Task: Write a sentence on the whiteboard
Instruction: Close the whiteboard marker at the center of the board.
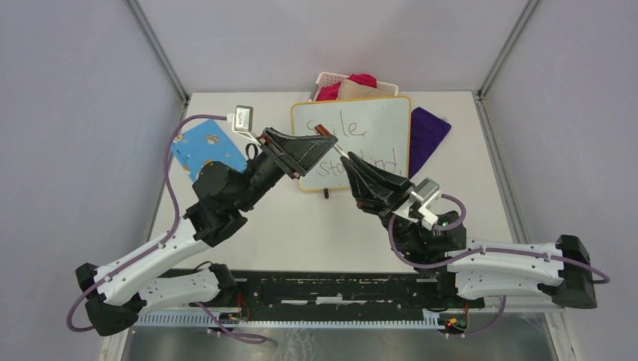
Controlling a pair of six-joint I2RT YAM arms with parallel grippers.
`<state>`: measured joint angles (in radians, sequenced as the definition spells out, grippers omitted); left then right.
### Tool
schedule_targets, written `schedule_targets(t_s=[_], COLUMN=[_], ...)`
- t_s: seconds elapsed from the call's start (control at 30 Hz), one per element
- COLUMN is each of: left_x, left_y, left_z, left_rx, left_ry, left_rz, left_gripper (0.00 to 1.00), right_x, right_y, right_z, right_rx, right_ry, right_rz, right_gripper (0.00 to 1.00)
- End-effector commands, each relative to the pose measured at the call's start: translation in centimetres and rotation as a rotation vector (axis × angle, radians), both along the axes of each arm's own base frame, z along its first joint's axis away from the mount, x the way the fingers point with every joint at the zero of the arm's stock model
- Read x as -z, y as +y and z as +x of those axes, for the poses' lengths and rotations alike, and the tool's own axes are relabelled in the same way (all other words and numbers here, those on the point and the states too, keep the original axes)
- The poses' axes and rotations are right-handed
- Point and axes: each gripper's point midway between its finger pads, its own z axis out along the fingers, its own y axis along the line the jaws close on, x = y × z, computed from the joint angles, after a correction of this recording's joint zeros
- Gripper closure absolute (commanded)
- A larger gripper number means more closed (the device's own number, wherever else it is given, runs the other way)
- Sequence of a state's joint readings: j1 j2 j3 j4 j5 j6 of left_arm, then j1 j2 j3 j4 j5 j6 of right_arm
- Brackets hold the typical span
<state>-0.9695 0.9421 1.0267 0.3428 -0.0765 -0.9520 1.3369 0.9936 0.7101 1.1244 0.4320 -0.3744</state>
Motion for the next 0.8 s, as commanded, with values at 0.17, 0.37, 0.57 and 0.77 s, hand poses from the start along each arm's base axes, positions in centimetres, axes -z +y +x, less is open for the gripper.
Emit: schedule_targets(t_s=[0.17, 0.37, 0.57, 0.77], left_x=[-1.8, -1.1, 0.0, 0.2], left_y=[0.1, -0.9, -1.3, -1.2], left_z=[-0.3, -1.0, -1.1, -1.1], left_rx=[0.036, 0.114, 0.148, 0.145], left_ry=[-0.053, -0.044, -0.014, -0.008], left_rz=[-0.048, -0.069, -0.085, -0.091], left_gripper=[0.44, 0.50, 0.61, 0.72], right_x=[-1.2, -0.9, -0.8, -0.7], right_y=[-1.0, -1.5, -1.9, -1.8], right_z=[-0.4, -0.1, 0.0, 0.0], right_rx=[-0.013, 0.012, 0.022, 0.020], right_ry=[-0.015, -0.004, 0.000, 0.003], right_rz=[0.057, 0.073, 0.084, 0.083], right_gripper=[1.00, 1.00, 1.00, 1.00])
